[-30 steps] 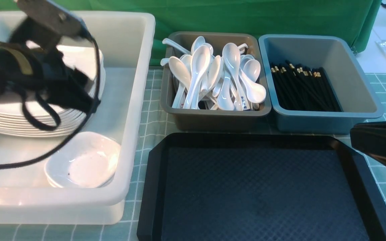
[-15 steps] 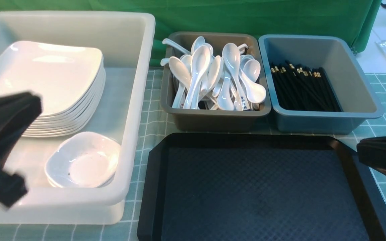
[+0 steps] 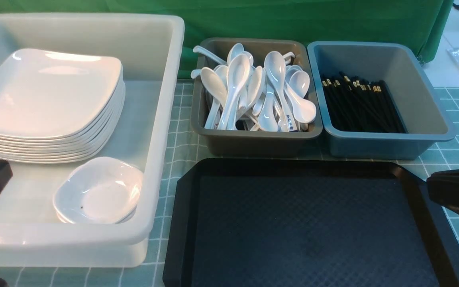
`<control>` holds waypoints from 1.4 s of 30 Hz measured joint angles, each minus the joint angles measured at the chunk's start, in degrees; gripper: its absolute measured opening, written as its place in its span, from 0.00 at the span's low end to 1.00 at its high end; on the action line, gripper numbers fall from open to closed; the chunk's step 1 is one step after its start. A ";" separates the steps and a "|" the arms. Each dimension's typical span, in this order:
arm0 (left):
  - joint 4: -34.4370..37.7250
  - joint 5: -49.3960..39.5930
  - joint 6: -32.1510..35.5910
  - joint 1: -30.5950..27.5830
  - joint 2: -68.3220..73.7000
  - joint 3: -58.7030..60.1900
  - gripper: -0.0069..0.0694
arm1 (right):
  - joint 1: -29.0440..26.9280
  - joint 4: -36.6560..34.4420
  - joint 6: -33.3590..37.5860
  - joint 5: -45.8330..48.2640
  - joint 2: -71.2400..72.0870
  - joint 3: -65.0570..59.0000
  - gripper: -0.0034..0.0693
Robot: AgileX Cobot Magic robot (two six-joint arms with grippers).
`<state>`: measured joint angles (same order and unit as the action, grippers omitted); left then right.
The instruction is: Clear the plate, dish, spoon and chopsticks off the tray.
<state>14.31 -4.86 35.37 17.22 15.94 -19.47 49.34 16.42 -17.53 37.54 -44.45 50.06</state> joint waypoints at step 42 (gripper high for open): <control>-2.18 -0.73 0.49 0.00 -0.17 0.36 0.11 | -41.09 -11.87 19.53 -24.07 44.34 -50.39 0.07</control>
<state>12.14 -5.60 35.86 17.22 15.77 -19.11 8.25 4.55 2.00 13.47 -0.10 -0.33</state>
